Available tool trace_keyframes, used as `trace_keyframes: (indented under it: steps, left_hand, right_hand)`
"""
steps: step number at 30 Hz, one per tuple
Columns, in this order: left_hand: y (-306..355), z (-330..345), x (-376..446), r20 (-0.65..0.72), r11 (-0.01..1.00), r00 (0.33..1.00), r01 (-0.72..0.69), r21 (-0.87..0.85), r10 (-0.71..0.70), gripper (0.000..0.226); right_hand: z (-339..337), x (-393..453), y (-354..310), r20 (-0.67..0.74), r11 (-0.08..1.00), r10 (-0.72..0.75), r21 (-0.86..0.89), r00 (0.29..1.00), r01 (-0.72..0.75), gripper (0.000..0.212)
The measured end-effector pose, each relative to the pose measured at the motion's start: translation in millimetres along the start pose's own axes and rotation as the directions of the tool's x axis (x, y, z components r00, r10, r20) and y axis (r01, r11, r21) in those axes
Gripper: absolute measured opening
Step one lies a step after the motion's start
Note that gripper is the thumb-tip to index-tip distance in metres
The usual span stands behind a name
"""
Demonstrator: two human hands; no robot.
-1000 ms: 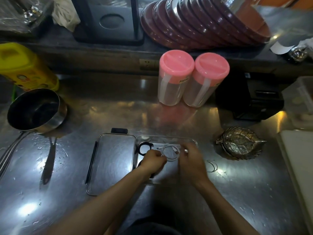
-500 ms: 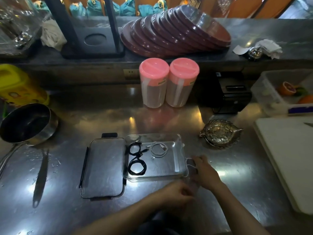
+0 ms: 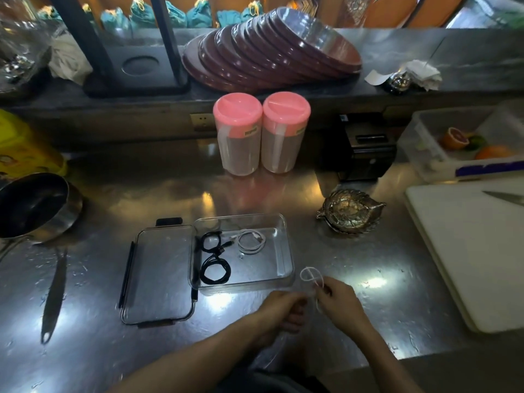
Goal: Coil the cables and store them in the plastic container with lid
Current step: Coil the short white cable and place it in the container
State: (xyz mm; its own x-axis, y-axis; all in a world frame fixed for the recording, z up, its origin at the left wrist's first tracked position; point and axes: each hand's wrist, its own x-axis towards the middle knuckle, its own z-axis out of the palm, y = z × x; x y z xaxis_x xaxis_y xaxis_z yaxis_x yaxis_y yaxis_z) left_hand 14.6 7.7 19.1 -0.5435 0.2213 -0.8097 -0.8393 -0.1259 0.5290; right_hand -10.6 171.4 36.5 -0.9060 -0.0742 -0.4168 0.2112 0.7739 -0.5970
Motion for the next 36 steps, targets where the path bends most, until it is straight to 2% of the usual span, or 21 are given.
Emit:
trace_keyframes:
  steps: [2,4,6,10,13,15,17,18,20,22,24,26,30,33,36]
  left_hand:
    - [7,5,-5,0.101,0.998,0.995,0.004,-0.058,0.002,0.051]
    - [13,9,-11,0.187,0.987,0.978,-0.065,-0.144,0.092,0.040]
    - [20,13,-20,0.186,0.954,0.959,-0.167,-0.248,0.216,0.030]
    - [45,13,-49,0.144,0.897,0.907,-0.348,-0.274,0.396,0.023]
    - [71,6,-75,0.117,0.870,0.889,-0.394,-0.296,0.443,0.013]
    - [86,2,-91,0.102,0.842,0.875,-0.416,-0.343,0.473,0.017]
    - [97,-8,-101,0.036,0.806,0.870,-0.439,-0.396,0.492,0.022]
    - [102,-16,-104,-0.015,0.794,0.867,-0.463,-0.393,0.498,0.023]
    - [108,-35,-105,-0.112,0.775,0.848,-0.521,-0.358,0.518,0.023]
    - [110,-54,-106,-0.177,0.734,0.824,-0.562,-0.382,0.538,0.024]
    - [109,-71,-110,-0.212,0.674,0.812,-0.574,-0.466,0.544,0.025]
    - [106,-88,-113,-0.249,0.613,0.803,-0.580,-0.537,0.542,0.029]
    - [98,-120,-120,-0.352,0.502,0.794,-0.593,-0.629,0.496,0.031]
    - [90,-151,-126,-0.428,0.471,0.775,-0.626,-0.622,0.464,0.031]
    - [87,-177,-132,-0.489,0.481,0.738,-0.674,-0.561,0.465,0.033]
  right_hand:
    - [-15,-18,-10,0.013,0.989,-0.054,0.139,0.998,0.051,0.031]
    - [-26,-33,-21,0.063,0.977,-0.105,0.192,0.992,0.092,0.037]
    - [-37,-43,-31,0.082,0.965,-0.135,0.236,0.987,0.112,0.046]
    - [-65,-45,-47,-0.054,0.901,-0.178,0.392,0.983,0.185,0.045]
    - [-82,-39,-56,-0.166,0.813,-0.159,0.538,0.973,0.225,0.046]
    - [-88,-33,-66,-0.221,0.748,-0.159,0.609,0.962,0.263,0.044]
    - [-92,-28,-80,-0.265,0.632,-0.144,0.716,0.953,0.295,0.042]
    - [-92,-25,-86,-0.266,0.541,-0.114,0.792,0.957,0.284,0.042]
    - [-95,-21,-99,-0.207,0.317,-0.066,0.923,0.976,0.217,0.038]
    - [-98,-17,-112,-0.131,0.116,-0.071,0.983,0.989,0.139,0.026]
    - [-101,-12,-123,-0.086,0.012,-0.091,0.996,0.992,0.088,0.015]
    - [-101,-6,-131,-0.079,0.011,-0.084,0.997,0.993,0.080,0.016]
    - [-98,7,-141,-0.117,0.129,-0.018,0.985,0.993,0.118,0.024]
    - [-102,17,-135,-0.050,0.070,0.007,0.996,0.999,0.050,0.016]
    - [-110,25,-123,0.009,0.173,0.037,0.985,0.999,-0.015,0.023]
